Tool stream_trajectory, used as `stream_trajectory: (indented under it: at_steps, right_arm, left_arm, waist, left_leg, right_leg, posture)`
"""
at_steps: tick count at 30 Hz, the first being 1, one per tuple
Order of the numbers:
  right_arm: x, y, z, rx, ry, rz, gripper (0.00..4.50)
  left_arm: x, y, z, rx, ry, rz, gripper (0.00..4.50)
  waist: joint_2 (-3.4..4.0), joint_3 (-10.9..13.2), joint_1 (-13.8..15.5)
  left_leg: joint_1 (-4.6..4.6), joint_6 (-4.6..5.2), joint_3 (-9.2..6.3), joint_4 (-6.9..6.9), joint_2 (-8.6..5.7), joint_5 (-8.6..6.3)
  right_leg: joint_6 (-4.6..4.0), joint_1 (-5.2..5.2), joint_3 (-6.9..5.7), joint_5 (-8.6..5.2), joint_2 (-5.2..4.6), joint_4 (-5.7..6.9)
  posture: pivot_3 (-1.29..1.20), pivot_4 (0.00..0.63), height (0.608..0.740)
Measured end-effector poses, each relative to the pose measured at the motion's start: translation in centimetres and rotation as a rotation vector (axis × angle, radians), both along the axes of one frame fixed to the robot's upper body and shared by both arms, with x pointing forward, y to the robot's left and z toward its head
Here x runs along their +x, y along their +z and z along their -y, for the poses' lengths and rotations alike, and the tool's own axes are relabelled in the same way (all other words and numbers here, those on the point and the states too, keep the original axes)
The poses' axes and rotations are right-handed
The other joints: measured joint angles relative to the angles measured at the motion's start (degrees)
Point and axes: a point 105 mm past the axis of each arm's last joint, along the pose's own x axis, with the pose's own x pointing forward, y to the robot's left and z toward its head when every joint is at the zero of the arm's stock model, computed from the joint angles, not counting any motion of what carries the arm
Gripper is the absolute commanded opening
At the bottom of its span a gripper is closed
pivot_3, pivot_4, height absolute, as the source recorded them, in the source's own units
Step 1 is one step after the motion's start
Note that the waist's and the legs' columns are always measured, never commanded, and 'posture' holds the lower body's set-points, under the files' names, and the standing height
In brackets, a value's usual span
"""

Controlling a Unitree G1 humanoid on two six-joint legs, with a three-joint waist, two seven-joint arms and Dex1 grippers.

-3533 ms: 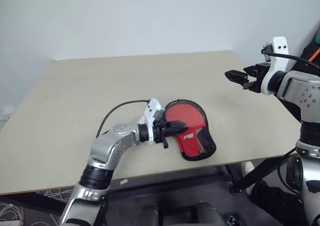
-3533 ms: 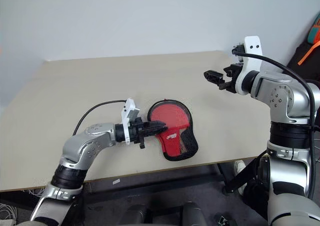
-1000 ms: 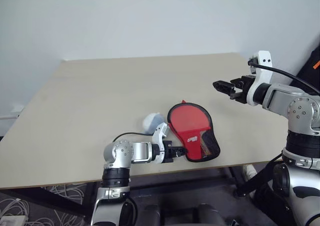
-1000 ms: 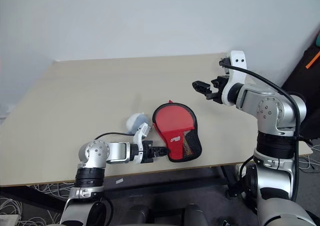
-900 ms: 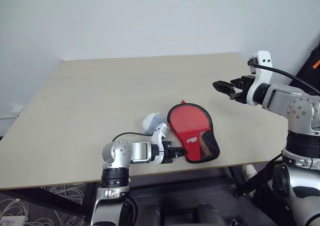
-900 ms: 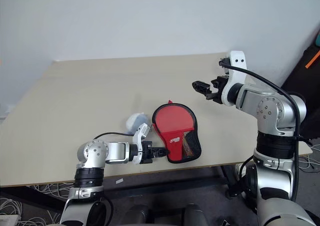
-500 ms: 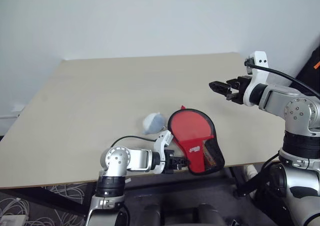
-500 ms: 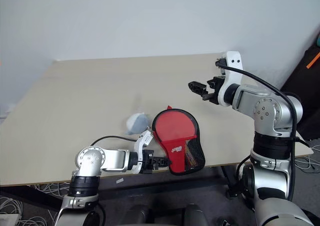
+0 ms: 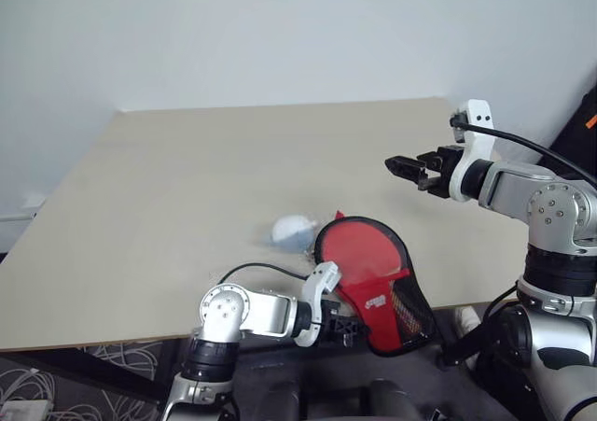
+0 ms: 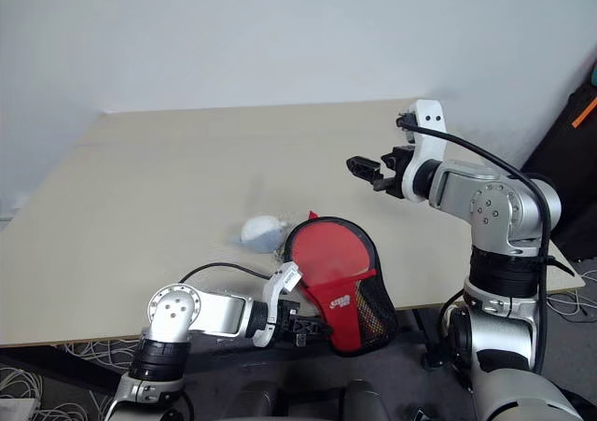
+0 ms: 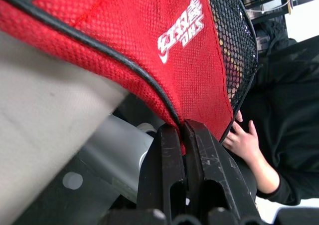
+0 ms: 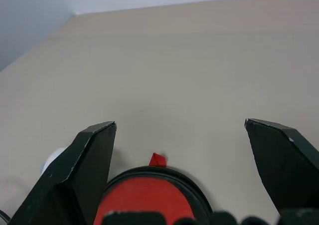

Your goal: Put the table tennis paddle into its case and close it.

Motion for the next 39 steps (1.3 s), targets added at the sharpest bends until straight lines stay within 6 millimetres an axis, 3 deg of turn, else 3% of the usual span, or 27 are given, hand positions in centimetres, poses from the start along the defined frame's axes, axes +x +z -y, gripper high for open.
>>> stream_trajectory:
  at_steps: [2,8,12,14,16,18,22,29,32,35,38,39]
  right_arm:
    - [0.0,-0.2,-0.1,0.001,0.003,-0.006,4.50]
    - [0.0,-0.2,-0.2,0.001,0.009,-0.007,4.50]
    - [0.1,-0.4,-0.3,0.003,0.020,-0.012,4.50]
    - [0.2,-0.5,-0.5,0.001,0.027,-0.015,4.50]
    - [0.4,-0.5,-0.7,-0.002,0.035,-0.013,4.50]
    - [0.5,-0.6,-0.9,-0.002,0.046,-0.019,4.50]
    - [1.0,-0.6,-1.5,-0.008,0.068,-0.016,4.50]
    - [1.5,0.0,-1.9,-0.025,0.095,0.007,4.50]
    - [1.7,0.1,-2.2,-0.032,0.112,0.016,4.50]
    - [2.0,0.0,-2.7,-0.047,0.137,0.017,4.50]
    - [2.4,-0.2,-3.0,-0.057,0.150,0.019,4.50]
    - [2.6,-0.2,-3.1,-0.064,0.155,0.022,4.50]
  left_arm:
    - [0.0,0.0,0.0,0.002,-0.002,0.001,0.03]
    - [0.0,0.4,-1.3,0.028,-0.016,0.038,2.03]
    - [1.4,1.8,-3.7,0.074,0.001,0.141,3.41]
    - [1.5,2.6,-4.3,0.097,-0.026,0.212,3.34]
    - [2.0,3.2,-5.7,0.170,-0.042,0.303,2.93]
    - [2.2,4.1,-6.3,0.215,-0.083,0.417,2.93]
    - [2.0,6.5,-4.2,0.153,-0.199,0.680,2.93]
    - [2.8,6.9,-2.0,0.126,-0.294,0.983,2.93]
    - [3.8,7.2,-1.4,0.105,-0.265,1.058,2.33]
    - [4.7,7.0,-0.8,0.078,-0.213,1.102,1.24]
    - [5.2,5.6,-0.9,0.084,-0.174,1.086,0.11]
    - [5.2,4.9,-0.9,0.089,-0.168,1.064,0.05]
  waist:
    - [0.00,0.00,0.01]
    - [0.01,0.01,-0.04]
    - [0.02,0.03,-0.08]
    - [-0.01,0.05,-0.11]
    - [0.00,0.06,-0.34]
    - [0.01,0.08,-0.62]
    - [0.03,0.10,-0.88]
    - [0.05,0.12,-1.35]
    - [0.05,0.12,-1.32]
    - [0.04,0.13,-1.31]
    - [0.03,0.13,-1.32]
    - [0.04,0.13,-1.33]
  left_leg:
    - [0.00,0.00,0.00,0.00,0.00,0.00]
    - [0.00,-0.01,0.00,-0.02,0.01,0.00]
    - [0.00,-0.02,0.02,-0.05,0.02,0.01]
    - [-0.02,-0.03,0.03,-0.05,0.02,0.00]
    - [0.00,-0.03,0.05,-0.12,0.02,0.01]
    - [-0.04,-0.06,0.06,-0.15,0.02,0.00]
    - [-0.05,-0.07,0.16,-0.17,-0.04,-0.01]
    - [-0.03,-0.02,0.19,-0.28,0.03,0.01]
    - [-0.03,-0.01,0.19,-0.26,0.03,0.02]
    - [-0.03,0.00,0.20,-0.25,0.03,0.02]
    - [-0.02,0.01,0.20,-0.24,0.03,0.02]
    - [-0.01,0.01,0.20,-0.24,0.03,0.02]
  right_leg:
    - [0.00,0.00,0.00,0.00,0.00,0.00]
    - [-0.01,-0.04,0.00,0.00,0.00,0.00]
    - [-0.02,-0.07,0.00,0.00,0.02,-0.01]
    - [-0.02,-0.08,0.00,0.00,0.02,-0.01]
    - [-0.03,-0.09,0.02,0.00,0.02,-0.02]
    - [-0.03,-0.11,0.02,0.00,0.01,-0.07]
    - [-0.02,-0.10,0.08,0.00,-0.08,-0.16]
    - [-0.02,-0.16,0.12,-0.01,-0.01,-0.15]
    - [-0.01,-0.14,0.13,-0.01,0.00,-0.15]
    - [0.01,-0.14,0.14,-0.01,0.00,-0.15]
    - [0.01,-0.14,0.14,0.00,0.01,-0.12]
    - [0.02,-0.15,0.14,0.00,0.02,-0.11]
  posture:
    - [0.00,0.000,0.740]
    - [0.00,0.000,0.740]
    - [0.00,0.000,0.740]
    - [0.00,0.000,0.740]
    - [0.00,0.000,0.740]
    - [0.00,0.000,0.740]
    - [0.00,0.000,0.740]
    - [0.00,0.000,0.740]
    - [0.00,0.000,0.740]
    - [0.00,0.000,0.740]
    - [0.00,0.000,0.740]
    - [0.00,0.000,0.740]
